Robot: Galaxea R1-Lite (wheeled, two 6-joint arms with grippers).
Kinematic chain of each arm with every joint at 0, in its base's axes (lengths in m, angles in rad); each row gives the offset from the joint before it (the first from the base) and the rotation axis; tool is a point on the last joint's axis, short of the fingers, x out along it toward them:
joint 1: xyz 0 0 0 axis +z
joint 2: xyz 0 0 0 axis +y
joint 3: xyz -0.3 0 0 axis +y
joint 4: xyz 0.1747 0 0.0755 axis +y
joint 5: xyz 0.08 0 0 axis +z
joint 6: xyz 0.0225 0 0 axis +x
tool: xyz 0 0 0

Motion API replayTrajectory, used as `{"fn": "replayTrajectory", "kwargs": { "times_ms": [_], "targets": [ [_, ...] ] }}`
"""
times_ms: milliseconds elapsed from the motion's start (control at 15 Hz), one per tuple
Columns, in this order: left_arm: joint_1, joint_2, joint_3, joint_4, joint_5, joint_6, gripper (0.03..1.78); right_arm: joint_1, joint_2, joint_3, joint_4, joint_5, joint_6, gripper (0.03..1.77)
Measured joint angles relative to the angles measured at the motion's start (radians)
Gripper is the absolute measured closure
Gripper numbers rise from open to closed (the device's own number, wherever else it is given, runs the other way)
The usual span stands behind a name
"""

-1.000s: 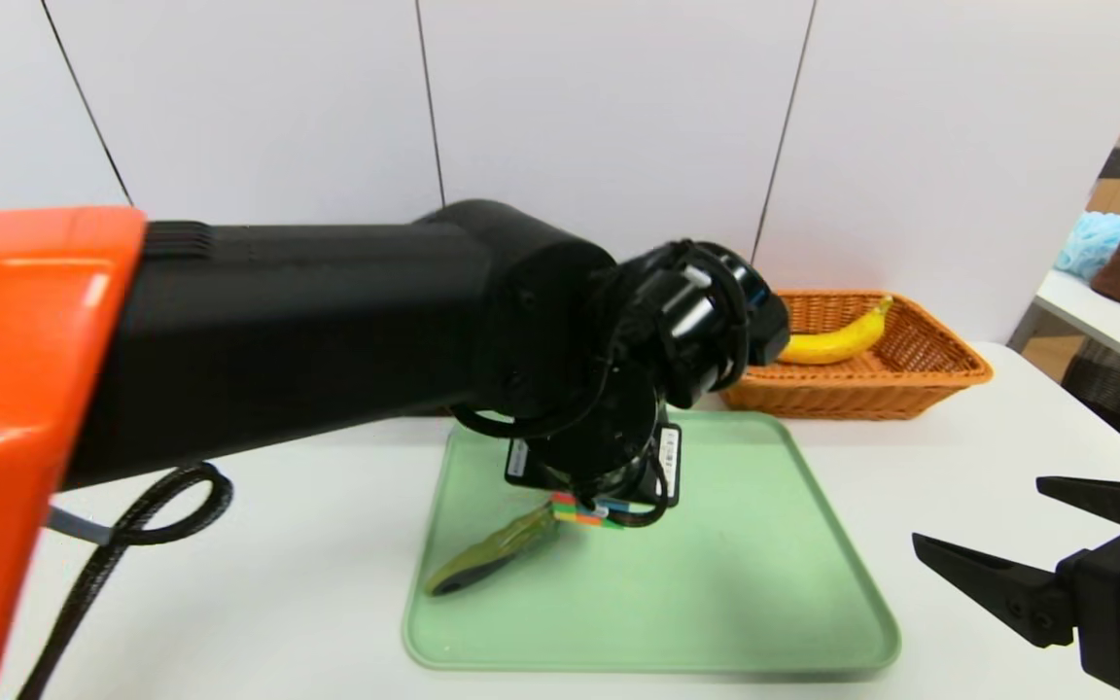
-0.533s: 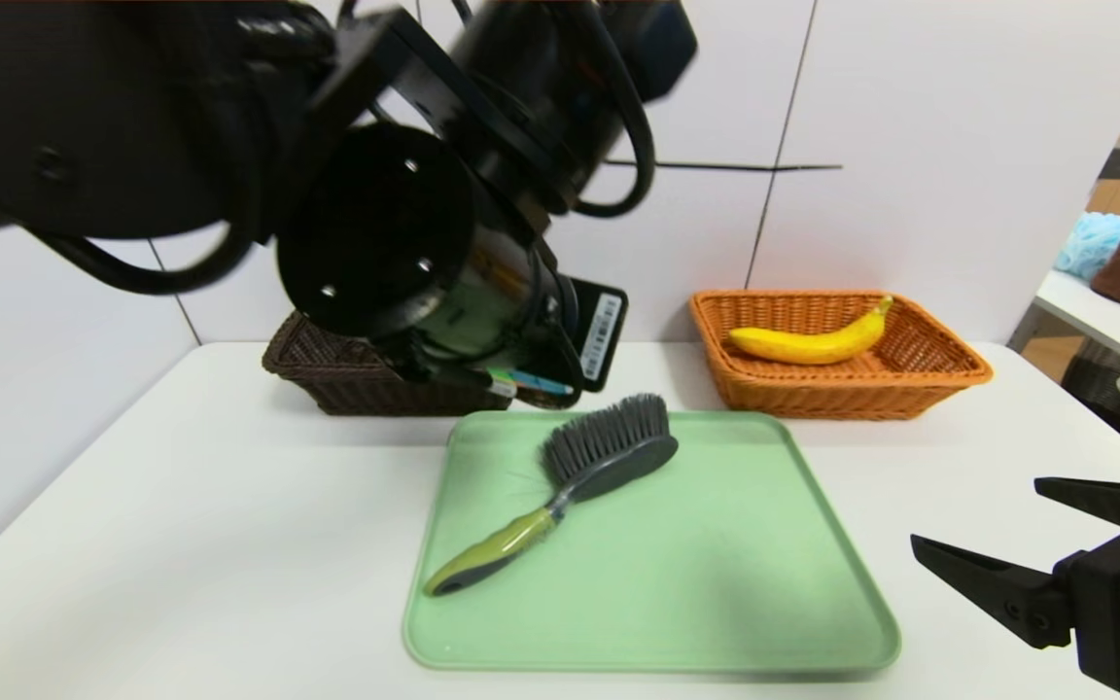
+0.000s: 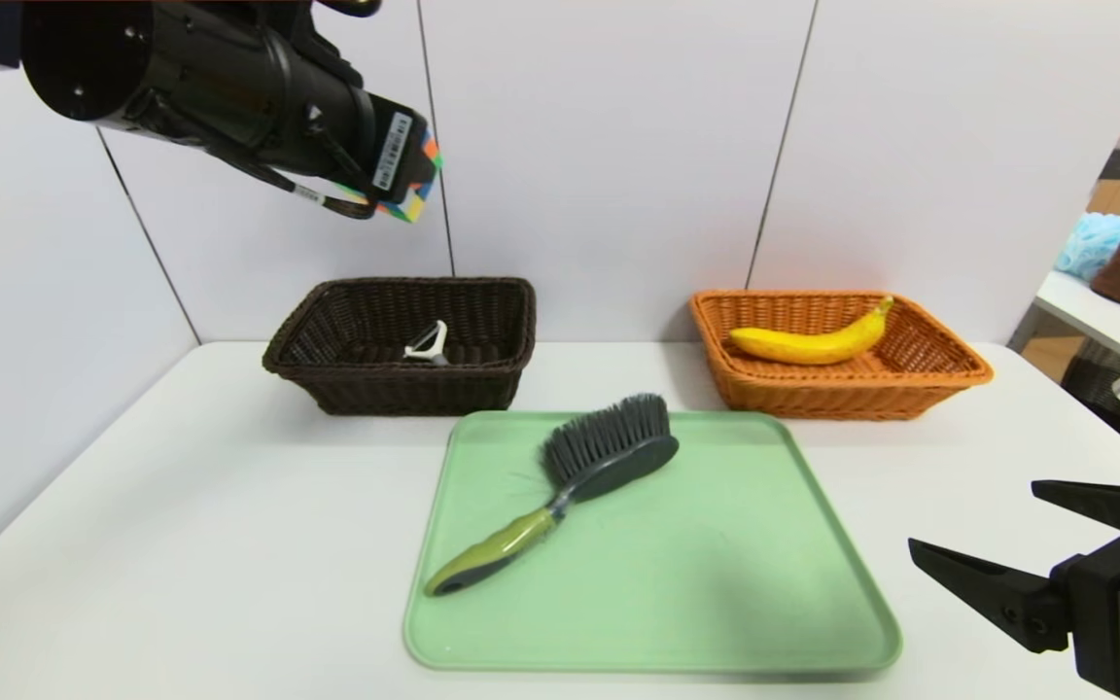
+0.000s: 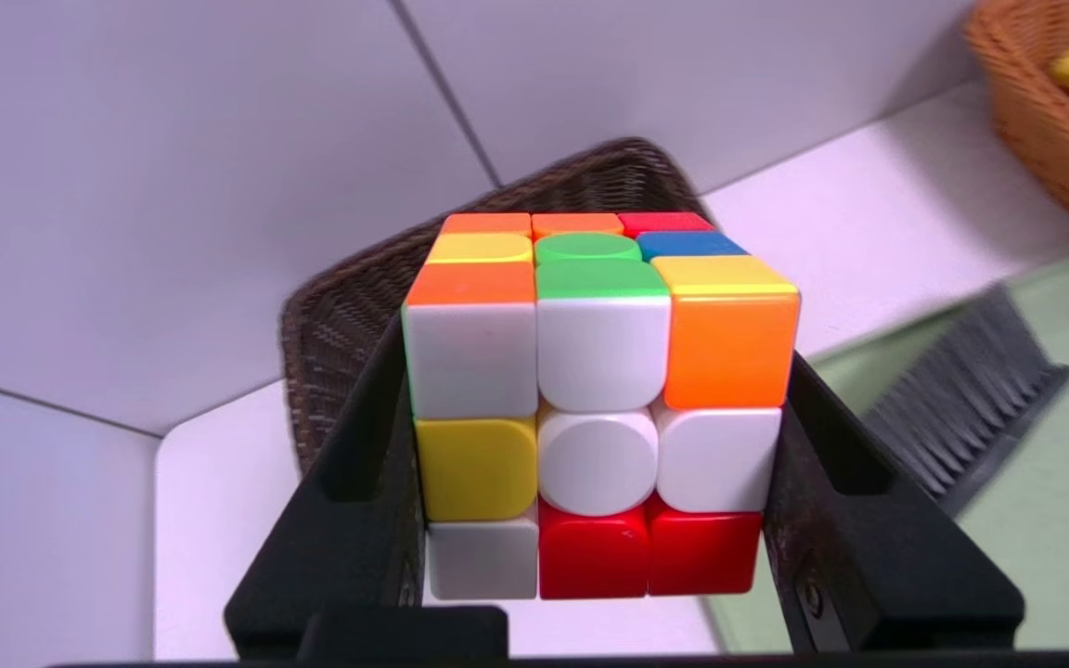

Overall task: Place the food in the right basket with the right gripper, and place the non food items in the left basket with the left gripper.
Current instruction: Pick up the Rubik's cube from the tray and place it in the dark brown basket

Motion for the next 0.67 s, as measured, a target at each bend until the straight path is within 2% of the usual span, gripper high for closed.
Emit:
{"fn": "replayTrajectory", "kwargs": {
  "times_ms": [400,533,667],
  "targets": [
    [0.247,0.102,-0.004,-0.033,-0.182,0.002,0.84,0.001,0.001,-0.002,0.000,-0.001,-0.002,0.10],
    [0.282,0.149,-0.004,-0.029,-0.211,0.000,0.84,0.000,0.001,-0.002,0.000,-0.002,-0.003,0.10],
    [0.300,0.195,-0.004,-0.018,-0.214,0.000,0.84,0.000,-0.001,0.000,0.000,-0.003,-0.003,0.10]
  ]
}}
